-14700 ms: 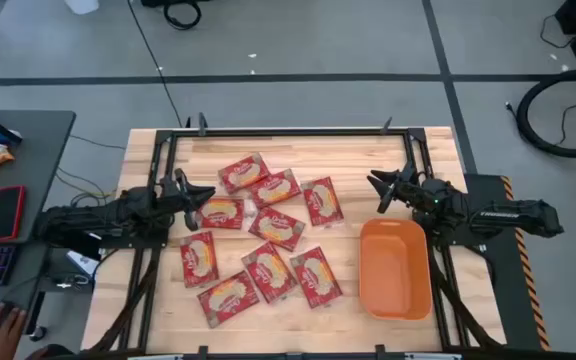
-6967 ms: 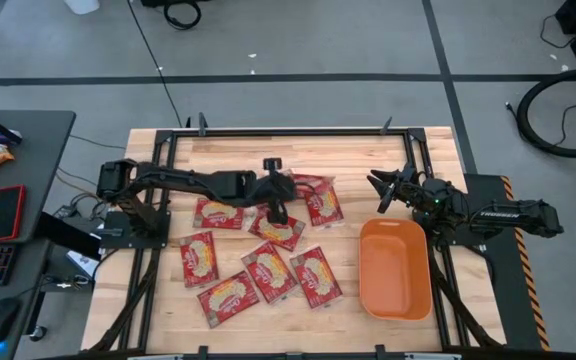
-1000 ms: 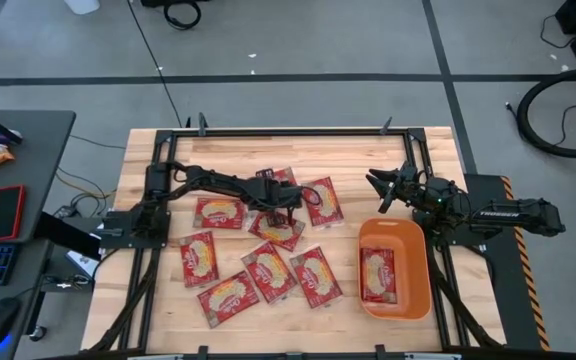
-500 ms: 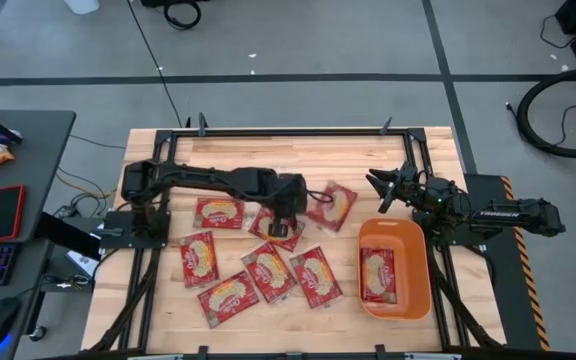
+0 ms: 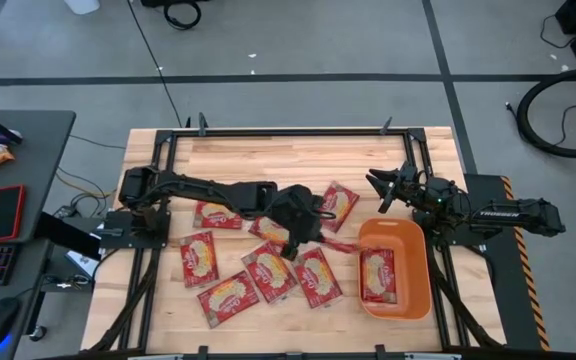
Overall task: Sort popcorn bags into baskets
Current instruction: Put the red popcorn bag into the orange bin
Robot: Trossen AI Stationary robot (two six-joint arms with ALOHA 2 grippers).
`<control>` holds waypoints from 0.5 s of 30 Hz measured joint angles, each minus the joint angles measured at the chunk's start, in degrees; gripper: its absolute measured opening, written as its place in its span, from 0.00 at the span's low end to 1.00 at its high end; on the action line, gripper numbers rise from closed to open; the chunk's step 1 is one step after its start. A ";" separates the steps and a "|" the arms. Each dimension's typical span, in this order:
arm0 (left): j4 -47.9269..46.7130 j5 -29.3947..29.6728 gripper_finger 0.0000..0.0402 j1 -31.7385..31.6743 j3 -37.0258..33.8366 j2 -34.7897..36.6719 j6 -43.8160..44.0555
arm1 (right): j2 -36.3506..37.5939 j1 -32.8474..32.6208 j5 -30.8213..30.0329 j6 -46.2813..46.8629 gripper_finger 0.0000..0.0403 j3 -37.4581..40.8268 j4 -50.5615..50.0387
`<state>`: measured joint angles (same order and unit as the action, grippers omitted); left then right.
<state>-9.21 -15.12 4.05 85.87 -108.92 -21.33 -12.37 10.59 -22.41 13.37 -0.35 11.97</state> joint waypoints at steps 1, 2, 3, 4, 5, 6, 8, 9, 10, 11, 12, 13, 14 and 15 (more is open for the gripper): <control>2.79 0.06 0.03 0.35 0.02 -0.62 -0.37 | -0.01 -0.01 0.00 0.00 0.30 0.00 0.02; 4.64 0.05 0.03 0.53 -0.04 -1.25 -0.41 | 0.01 -0.02 0.00 0.00 0.30 0.01 0.02; 7.52 -0.02 0.03 0.78 -0.04 -2.05 -0.41 | -0.01 0.00 0.00 0.00 0.30 -0.01 0.00; 11.08 -0.23 0.03 0.97 -0.04 -3.11 -0.82 | 0.01 0.00 -0.02 0.00 0.30 -0.01 0.04; 14.28 -0.31 0.03 1.18 -0.04 -4.02 -1.54 | 0.01 -0.02 -0.02 0.00 0.30 -0.01 0.23; 17.57 -0.55 0.03 1.36 -0.04 -4.91 -2.18 | 0.01 -0.01 0.00 0.00 0.30 0.01 0.35; 24.98 -1.37 0.03 1.65 -0.04 -6.96 -3.76 | 0.01 -0.02 0.00 0.00 0.30 -0.01 0.41; 28.60 -1.92 0.03 1.62 -0.04 -8.05 -4.52 | 0.01 -0.01 0.00 0.00 0.30 0.00 0.47; 31.57 -2.61 0.03 1.60 -0.04 -9.13 -4.84 | 0.01 0.00 -0.01 0.00 0.30 0.01 0.42; 34.99 -3.22 0.03 1.46 -0.04 -10.21 -4.89 | -0.01 0.00 -0.01 0.00 0.30 0.00 0.42; 37.59 -3.62 0.03 1.30 -0.04 -11.25 -4.91 | 0.01 -0.02 0.00 0.00 0.30 -0.01 0.44; 40.33 -3.96 0.03 1.06 -0.04 -12.48 -4.87 | 0.01 -0.02 0.00 0.00 0.30 0.01 0.42; 43.31 -4.28 0.03 0.72 -0.04 -13.71 -4.86 | 0.01 0.00 -0.01 0.00 0.30 -0.01 0.42; 45.42 -4.25 0.03 0.42 -0.04 -14.75 -4.86 | 0.01 -0.01 0.00 0.00 0.30 0.00 0.44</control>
<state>36.21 -19.38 4.47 85.82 -123.67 -26.18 -12.36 10.58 -22.41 13.37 -0.35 12.40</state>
